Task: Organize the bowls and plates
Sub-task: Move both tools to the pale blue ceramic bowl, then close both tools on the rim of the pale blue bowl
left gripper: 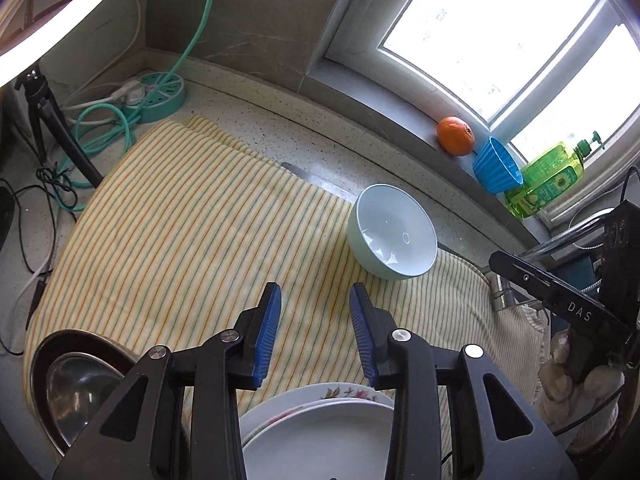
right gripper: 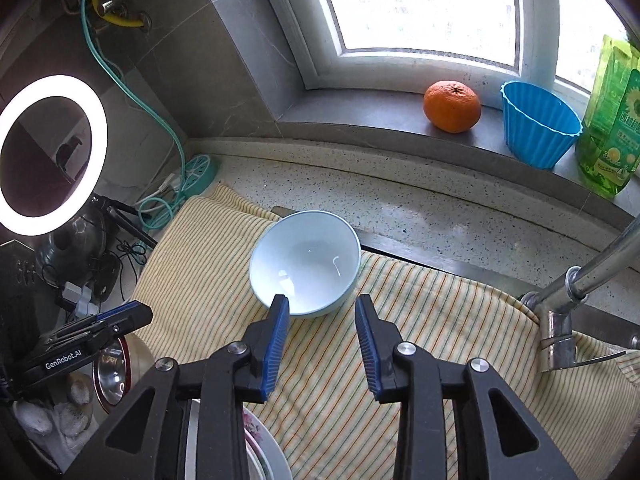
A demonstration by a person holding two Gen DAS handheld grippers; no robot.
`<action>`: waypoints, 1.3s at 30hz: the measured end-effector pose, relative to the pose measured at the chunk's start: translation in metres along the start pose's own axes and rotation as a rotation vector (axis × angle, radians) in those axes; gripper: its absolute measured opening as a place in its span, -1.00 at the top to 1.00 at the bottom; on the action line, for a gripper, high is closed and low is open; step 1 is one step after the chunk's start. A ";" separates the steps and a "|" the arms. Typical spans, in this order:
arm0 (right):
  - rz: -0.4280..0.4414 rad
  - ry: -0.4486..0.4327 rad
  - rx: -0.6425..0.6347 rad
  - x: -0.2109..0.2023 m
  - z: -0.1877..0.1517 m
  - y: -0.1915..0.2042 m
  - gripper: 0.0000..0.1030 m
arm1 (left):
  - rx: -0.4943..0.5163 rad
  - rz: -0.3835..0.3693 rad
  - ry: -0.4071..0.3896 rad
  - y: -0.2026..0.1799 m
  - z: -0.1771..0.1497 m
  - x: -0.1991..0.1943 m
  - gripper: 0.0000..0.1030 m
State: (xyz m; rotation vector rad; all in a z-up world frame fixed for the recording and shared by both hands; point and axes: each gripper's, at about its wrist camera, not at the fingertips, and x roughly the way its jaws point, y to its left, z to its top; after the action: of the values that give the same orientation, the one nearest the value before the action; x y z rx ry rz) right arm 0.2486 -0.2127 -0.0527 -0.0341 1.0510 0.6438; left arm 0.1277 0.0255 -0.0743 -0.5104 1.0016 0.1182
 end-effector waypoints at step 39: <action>0.076 0.146 -0.035 0.097 0.046 -0.039 0.44 | -0.003 0.054 0.049 -0.037 0.033 0.091 0.62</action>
State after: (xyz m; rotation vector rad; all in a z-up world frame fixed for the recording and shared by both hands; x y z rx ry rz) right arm 0.3372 -0.1829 -0.1186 -0.0730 1.1861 0.7375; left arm 0.2140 -0.0038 -0.1222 -0.4909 1.0635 0.1565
